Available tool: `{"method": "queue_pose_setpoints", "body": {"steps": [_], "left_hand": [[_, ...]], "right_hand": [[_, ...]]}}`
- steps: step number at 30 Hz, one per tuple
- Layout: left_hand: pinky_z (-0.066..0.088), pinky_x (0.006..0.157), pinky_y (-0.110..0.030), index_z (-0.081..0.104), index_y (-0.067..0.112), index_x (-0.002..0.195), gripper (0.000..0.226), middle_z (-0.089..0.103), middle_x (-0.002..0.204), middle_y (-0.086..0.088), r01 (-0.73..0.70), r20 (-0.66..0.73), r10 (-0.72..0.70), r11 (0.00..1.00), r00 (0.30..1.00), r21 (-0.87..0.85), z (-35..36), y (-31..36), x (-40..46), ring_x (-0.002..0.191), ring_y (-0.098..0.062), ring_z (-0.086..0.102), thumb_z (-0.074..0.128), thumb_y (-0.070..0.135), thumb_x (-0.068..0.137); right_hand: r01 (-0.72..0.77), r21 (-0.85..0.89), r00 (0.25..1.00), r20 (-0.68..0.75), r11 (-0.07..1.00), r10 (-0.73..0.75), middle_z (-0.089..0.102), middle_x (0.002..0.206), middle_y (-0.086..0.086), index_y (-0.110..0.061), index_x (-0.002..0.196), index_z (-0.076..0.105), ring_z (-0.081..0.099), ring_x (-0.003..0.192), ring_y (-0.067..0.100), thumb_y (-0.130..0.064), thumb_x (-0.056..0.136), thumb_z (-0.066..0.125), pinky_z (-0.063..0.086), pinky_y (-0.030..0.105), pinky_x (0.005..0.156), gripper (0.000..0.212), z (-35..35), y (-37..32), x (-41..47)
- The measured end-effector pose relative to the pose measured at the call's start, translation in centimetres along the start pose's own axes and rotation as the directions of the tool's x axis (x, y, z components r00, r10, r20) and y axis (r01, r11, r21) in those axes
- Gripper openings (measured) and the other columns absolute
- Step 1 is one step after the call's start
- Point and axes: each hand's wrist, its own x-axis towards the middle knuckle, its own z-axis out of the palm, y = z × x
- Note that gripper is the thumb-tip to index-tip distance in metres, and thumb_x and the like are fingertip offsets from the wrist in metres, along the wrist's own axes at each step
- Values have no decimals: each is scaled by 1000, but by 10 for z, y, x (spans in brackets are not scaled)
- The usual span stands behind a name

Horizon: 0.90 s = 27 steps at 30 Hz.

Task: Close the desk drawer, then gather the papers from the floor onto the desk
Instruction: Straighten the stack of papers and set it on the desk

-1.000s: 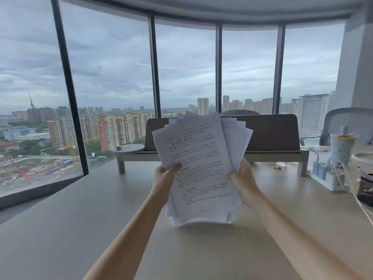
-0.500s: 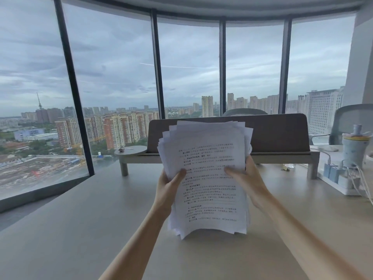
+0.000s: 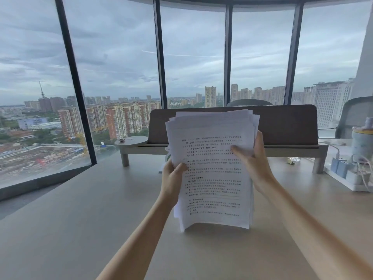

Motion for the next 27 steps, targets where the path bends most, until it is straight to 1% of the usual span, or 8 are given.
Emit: {"method": "queue_pose_setpoints", "body": {"steps": [4,8,11,13,15,19,24,27], "left_hand": [[51,89,-60,65,8,104,36,66,113,-28,-26,23,27,999,999,-29,-1,10,3,104,-46,64,51,7,71],[53,91,-57,71,20,100,30,72,110,-19,79,57,-75,994,996,-72,-3,0,-12,101,-40,67,52,12,78],[53,92,-55,70,18,108,26,73,110,-16,134,42,-132,988,990,-77,-7,-18,-25,104,-38,68,52,15,89],[55,91,-49,68,15,114,26,75,110,-11,138,50,-136,990,989,-39,-8,-28,-34,104,-33,69,54,21,93],[58,88,-47,69,15,113,26,76,107,-9,142,64,-143,990,988,15,-7,-34,-41,102,-31,71,60,27,92],[59,86,-47,71,12,109,26,77,102,-10,133,41,-136,989,990,63,0,-34,-42,97,-30,72,68,27,87],[61,79,-44,72,9,106,28,77,98,-12,80,-3,-80,992,997,93,4,-24,-31,90,-28,74,69,28,87],[61,81,-40,72,8,109,24,77,102,-11,136,33,-140,984,990,115,-3,-35,-33,94,-26,73,68,18,87]], "right_hand": [[36,56,998,45,998,-39,63,127,-11,-42,140,35,68,110,8,-15,88,70,55,49,97,69,-3,-9,-4],[-24,-6,997,70,1000,24,43,150,-19,-69,139,21,49,135,12,-37,82,75,41,51,110,85,-6,-13,-6],[-70,1,997,45,998,70,64,122,-19,-44,132,45,65,111,3,-30,87,71,53,41,97,54,-8,0,-13],[-143,15,990,-6,990,143,71,111,-12,-28,119,54,70,103,11,-28,87,71,57,39,87,36,-8,15,-22],[-199,41,980,-9,979,200,73,110,-3,-18,117,56,72,102,18,-25,88,70,58,36,79,32,-7,29,-33],[-225,61,974,-12,972,226,75,113,2,-16,120,60,73,101,23,-25,86,70,57,54,91,36,-5,45,-44],[-147,95,989,-19,985,149,72,111,5,-21,109,57,70,103,24,-12,89,64,56,48,88,24,-1,37,-36],[-142,73,989,-21,987,144,71,112,3,-27,105,55,69,104,23,-17,89,64,56,50,88,21,1,47,-39]]}}
